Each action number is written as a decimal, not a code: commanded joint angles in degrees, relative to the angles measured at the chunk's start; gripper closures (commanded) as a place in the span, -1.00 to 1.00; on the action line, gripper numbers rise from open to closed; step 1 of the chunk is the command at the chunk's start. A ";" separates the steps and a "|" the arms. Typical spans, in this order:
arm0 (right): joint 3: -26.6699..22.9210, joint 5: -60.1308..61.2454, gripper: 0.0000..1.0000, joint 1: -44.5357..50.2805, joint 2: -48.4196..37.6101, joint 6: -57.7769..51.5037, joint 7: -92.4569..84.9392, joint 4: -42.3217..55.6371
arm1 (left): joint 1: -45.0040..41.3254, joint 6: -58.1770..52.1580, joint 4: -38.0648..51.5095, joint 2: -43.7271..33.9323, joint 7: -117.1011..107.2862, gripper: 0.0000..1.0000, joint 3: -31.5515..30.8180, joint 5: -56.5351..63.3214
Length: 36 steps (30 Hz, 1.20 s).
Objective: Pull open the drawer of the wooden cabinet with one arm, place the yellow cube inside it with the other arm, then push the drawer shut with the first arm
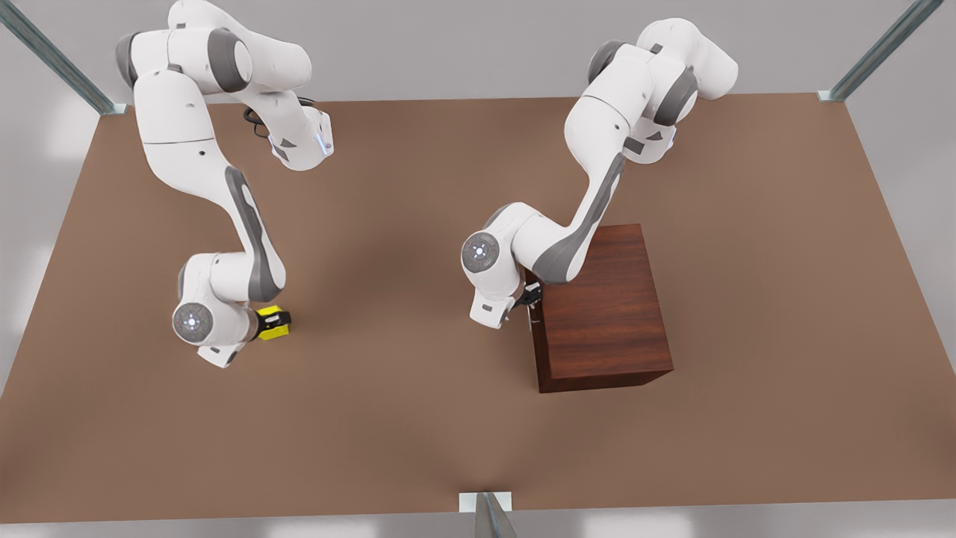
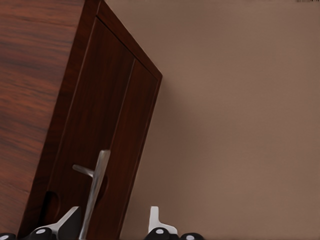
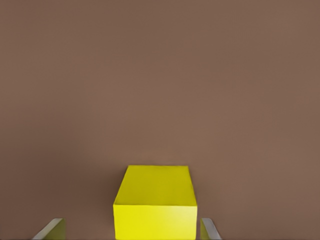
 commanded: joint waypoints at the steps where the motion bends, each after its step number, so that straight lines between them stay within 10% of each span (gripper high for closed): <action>1: 0.00 -0.48 -1.00 -0.07 0.77 2.36 1.55 0.12 | -0.05 0.54 0.03 -0.06 -2.80 -0.46 0.01 0.11; 36: 0.17 -0.22 -0.68 -0.59 4.02 3.77 1.82 -2.78 | -4.53 13.20 2.93 2.40 -5.08 -0.43 -0.96 -0.25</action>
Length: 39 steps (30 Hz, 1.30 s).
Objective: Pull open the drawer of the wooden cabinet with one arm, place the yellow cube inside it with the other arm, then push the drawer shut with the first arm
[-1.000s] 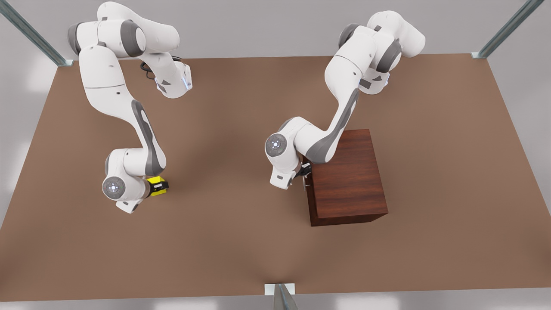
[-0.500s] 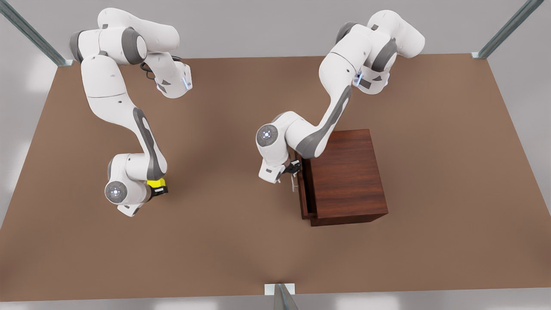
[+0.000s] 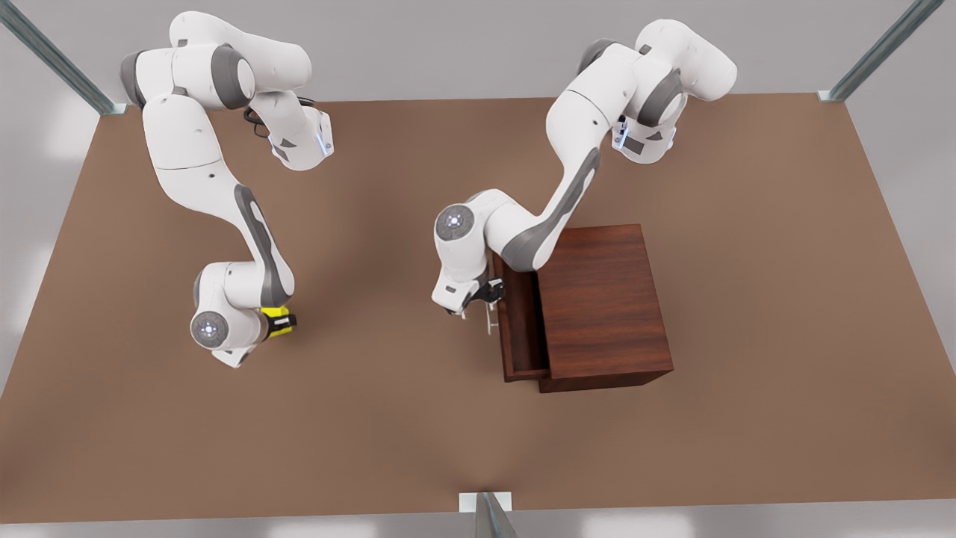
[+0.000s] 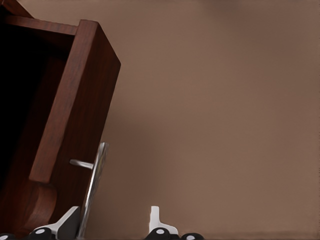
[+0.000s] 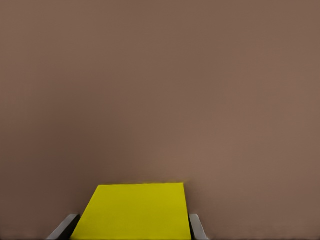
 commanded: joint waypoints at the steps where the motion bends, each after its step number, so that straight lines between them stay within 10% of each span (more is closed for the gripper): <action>1: 0.00 0.12 -0.67 -0.05 -0.31 -0.09 0.06 -0.59 | -0.21 1.28 0.34 0.32 -1.75 -0.43 -0.21 -0.09; 5: 0.00 0.12 -0.33 0.03 -1.10 -0.09 0.06 -0.32 | -1.44 1.28 1.48 1.11 -3.15 -0.43 -0.30 -0.18; 12: 1.75 0.21 -0.33 -0.14 -5.41 -5.53 0.32 3.89 | -3.02 -6.89 9.66 -3.46 -6.32 -0.44 -0.30 -6.33; 15: 4.83 0.21 -0.33 0.21 -6.55 -10.27 4.62 9.69 | 3.38 -14.70 9.57 -7.32 2.80 -1.00 -0.30 -9.75; 22: 18.19 0.12 -0.34 0.91 -4.97 -18.63 24.92 23.67 | 28.62 -28.16 9.13 -13.48 56.17 -1.00 0.05 -11.34; 26: 18.63 0.04 -0.34 10.84 -1.72 -25.66 39.43 32.72 | 36.44 -18.58 -18.38 -34.49 62.32 -1.00 -3.55 -11.43; 39: 19.07 2.94 -0.34 28.24 15.95 -28.30 71.07 58.38 | 38.20 -19.90 -16.36 -31.94 61.97 -1.00 -6.01 -10.19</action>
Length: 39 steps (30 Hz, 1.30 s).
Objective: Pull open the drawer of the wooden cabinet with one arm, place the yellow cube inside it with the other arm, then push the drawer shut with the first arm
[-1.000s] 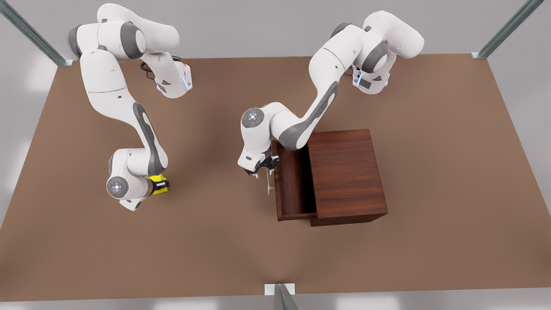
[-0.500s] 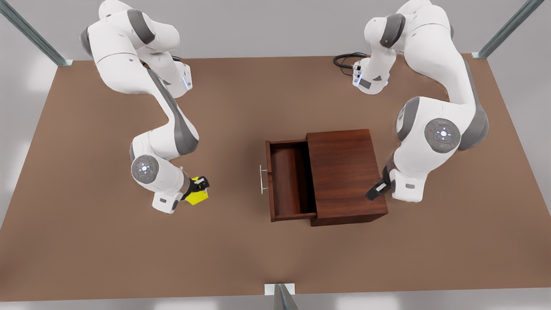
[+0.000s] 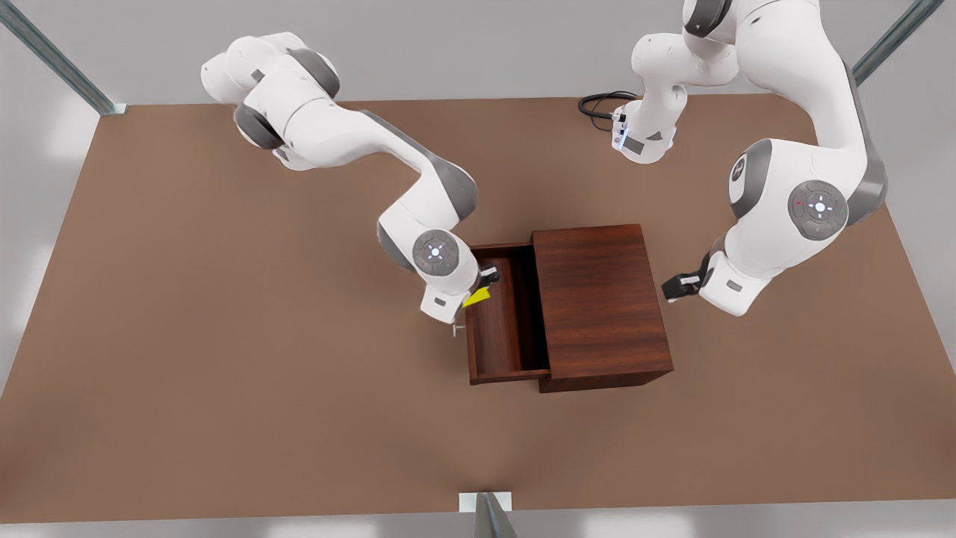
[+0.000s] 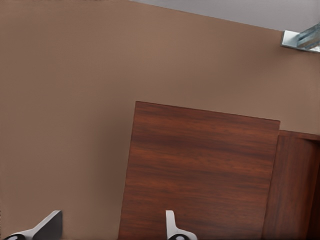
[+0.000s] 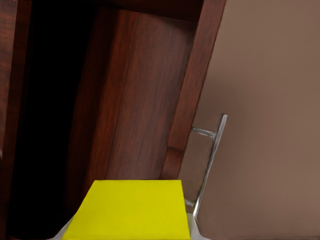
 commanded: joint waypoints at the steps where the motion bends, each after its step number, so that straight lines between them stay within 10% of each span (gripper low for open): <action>1: -0.04 1.42 -0.34 1.32 1.27 0.79 35.46 1.76 | 0.10 0.17 0.04 -0.08 19.73 -1.00 0.07 0.04; 7: -0.04 2.13 -0.42 2.99 2.59 4.66 39.07 2.02 | 0.10 -0.27 0.04 -0.08 19.55 -1.00 0.07 -0.13; 9: -0.04 2.13 -1.00 2.99 2.59 4.66 39.07 2.02 | 0.10 -0.27 0.04 0.01 19.64 -1.00 0.07 -0.04; 14: -1.36 0.55 -1.00 0.62 -0.74 1.32 33.45 1.67 | -0.34 -0.36 0.04 0.01 19.64 -1.00 -0.02 -0.04; 19: -0.40 -5.60 -1.00 -22.39 -21.83 -5.62 -2.30 -10.71 | -13.06 0.43 4.24 3.95 19.29 -1.00 -0.89 -0.48; 23: -0.31 -7.98 -1.00 -31.19 -27.55 -11.78 -13.40 -15.09 | -24.16 23.79 6.10 12.83 16.81 -1.00 -1.95 -9.43; 25: -0.22 -7.36 -1.00 -35.24 -35.19 -9.32 -20.34 -25.91 | -23.89 34.27 6.10 15.30 27.45 -0.36 -4.06 -17.09; 28: -16.74 -1.91 -1.00 -26.10 -40.73 -4.23 -28.43 -34.18 | -25.56 50.53 9.52 22.06 61.03 0.57 -7.75 -25.27; 39: -15.25 -1.74 -1.00 -24.43 -42.06 1.67 -24.65 -39.99 | -27.94 54.32 11.81 31.56 68.77 0.57 -7.57 -5.85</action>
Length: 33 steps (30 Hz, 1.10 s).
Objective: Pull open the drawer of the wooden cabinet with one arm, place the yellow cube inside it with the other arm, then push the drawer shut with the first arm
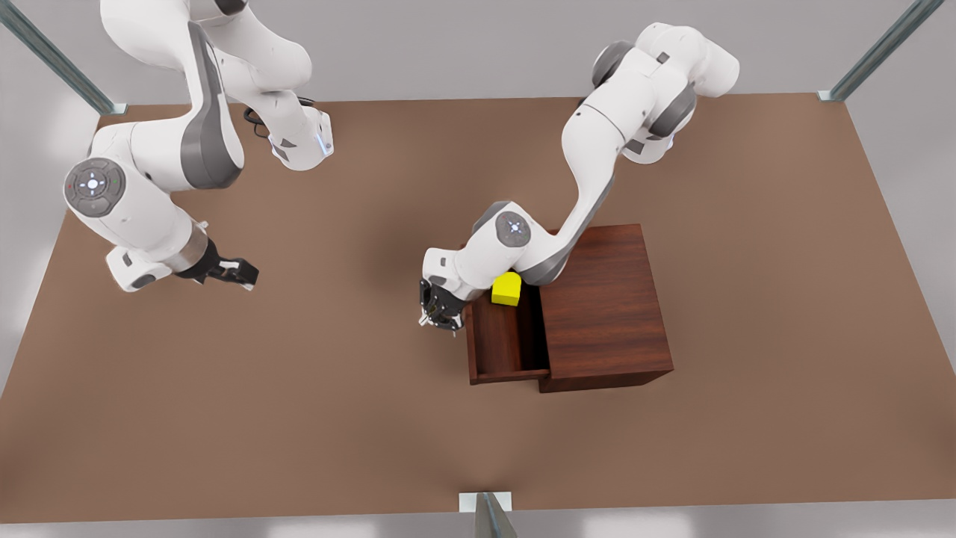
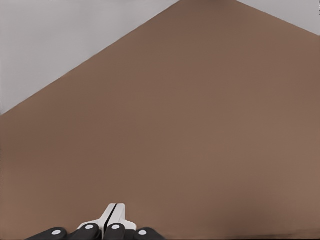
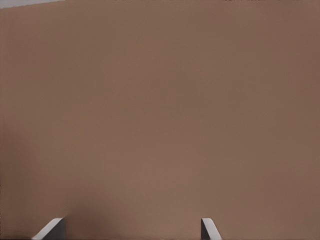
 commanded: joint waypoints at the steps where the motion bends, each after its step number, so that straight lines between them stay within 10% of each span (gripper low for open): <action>1: 0.16 0.17 -1.00 -0.29 0.18 1.78 -14.22 0.18 | -0.01 -0.14 0.05 0.05 26.86 0.57 0.04 2.89; 33: 3.06 -0.09 -1.00 -0.20 0.44 0.46 -9.74 2.29 | 3.51 -19.03 -1.27 -1.80 26.95 0.57 4.70 8.43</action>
